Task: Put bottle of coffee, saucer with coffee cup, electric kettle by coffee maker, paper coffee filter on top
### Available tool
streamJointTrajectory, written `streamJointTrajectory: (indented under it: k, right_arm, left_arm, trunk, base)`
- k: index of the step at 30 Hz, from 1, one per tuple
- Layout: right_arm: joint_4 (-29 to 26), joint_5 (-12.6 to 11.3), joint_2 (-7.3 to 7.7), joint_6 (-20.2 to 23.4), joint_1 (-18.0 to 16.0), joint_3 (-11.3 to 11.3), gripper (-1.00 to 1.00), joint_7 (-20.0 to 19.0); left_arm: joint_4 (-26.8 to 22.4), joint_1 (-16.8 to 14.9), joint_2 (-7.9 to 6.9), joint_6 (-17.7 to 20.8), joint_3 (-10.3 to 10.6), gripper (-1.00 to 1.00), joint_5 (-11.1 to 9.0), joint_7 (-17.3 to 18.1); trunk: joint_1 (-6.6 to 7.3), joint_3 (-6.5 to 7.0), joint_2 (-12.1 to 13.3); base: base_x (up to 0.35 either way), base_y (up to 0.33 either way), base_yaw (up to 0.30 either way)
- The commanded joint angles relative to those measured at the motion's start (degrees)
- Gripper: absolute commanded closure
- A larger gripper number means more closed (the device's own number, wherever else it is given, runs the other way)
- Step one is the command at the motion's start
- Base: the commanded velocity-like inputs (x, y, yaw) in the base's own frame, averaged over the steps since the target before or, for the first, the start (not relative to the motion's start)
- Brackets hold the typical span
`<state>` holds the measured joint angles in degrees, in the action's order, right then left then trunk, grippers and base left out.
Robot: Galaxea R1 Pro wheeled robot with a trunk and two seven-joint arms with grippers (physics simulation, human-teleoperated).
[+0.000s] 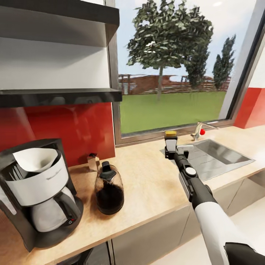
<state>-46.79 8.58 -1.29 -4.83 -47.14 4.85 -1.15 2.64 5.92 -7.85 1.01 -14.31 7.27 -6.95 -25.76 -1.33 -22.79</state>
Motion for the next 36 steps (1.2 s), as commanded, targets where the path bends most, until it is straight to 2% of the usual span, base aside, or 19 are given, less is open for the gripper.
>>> streamJointTrajectory:
  k: [1, 8, 16, 26, 29, 34, 36]
  right_arm:
    - [0.02, 0.47, -0.08, -0.18, -0.05, 0.25, 1.00, -0.08]
    - [0.09, 0.51, -0.11, -0.18, 0.02, 0.25, 1.00, -0.08]
    - [0.45, 0.56, -0.11, -0.14, 0.03, 0.25, 1.00, -0.08]
    - [0.47, 0.56, -0.11, -0.17, 0.03, 0.25, 1.00, -0.08]
    - [0.47, 0.56, -0.11, -0.16, 0.03, 0.25, 1.00, -0.08]
    - [0.54, 0.56, -0.11, -0.16, 0.03, 0.25, 1.00, -0.05]
    - [0.48, 0.62, -0.10, -0.19, 0.03, 0.28, 1.00, 0.05]
  left_arm:
    - [0.00, -0.03, -0.02, 0.09, -0.45, -1.00, 0.61, -0.17]
    - [0.00, -0.03, -0.21, -0.02, -0.63, -1.00, 0.54, -0.22]
    - [0.00, -0.03, -0.52, -0.10, -1.10, -1.00, 0.47, -0.30]
    - [-0.42, -0.21, -0.76, -0.96, -1.32, -1.00, 0.32, -0.26]
    - [-1.67, -0.26, -0.76, -0.99, -1.33, -1.00, 0.30, -0.26]
    - [-6.81, -0.29, -0.71, -1.33, -1.33, -1.00, 0.24, -0.25]
    - [-10.27, -0.29, -0.56, -3.50, -1.35, -1.00, 0.17, -0.20]
  trunk:
    - [-0.03, -0.11, -0.13]
    - [-0.03, -0.11, -0.13]
    - [-0.03, -0.11, -0.13]
    - [-0.03, -0.11, -0.13]
    - [-0.03, -0.11, -0.13]
    - [-0.03, -0.11, -0.13]
    - [-0.03, -0.11, -0.13]
  base:
    - [-0.107, 0.000, 0.276]
    - [-0.272, 0.000, 0.241]
    - [-0.318, 0.025, 0.043]
    - [-0.048, 0.015, 0.001]
    - [-0.002, 0.001, 0.000]
    - [0.000, 0.000, 0.000]
    - [0.000, 0.000, 0.000]
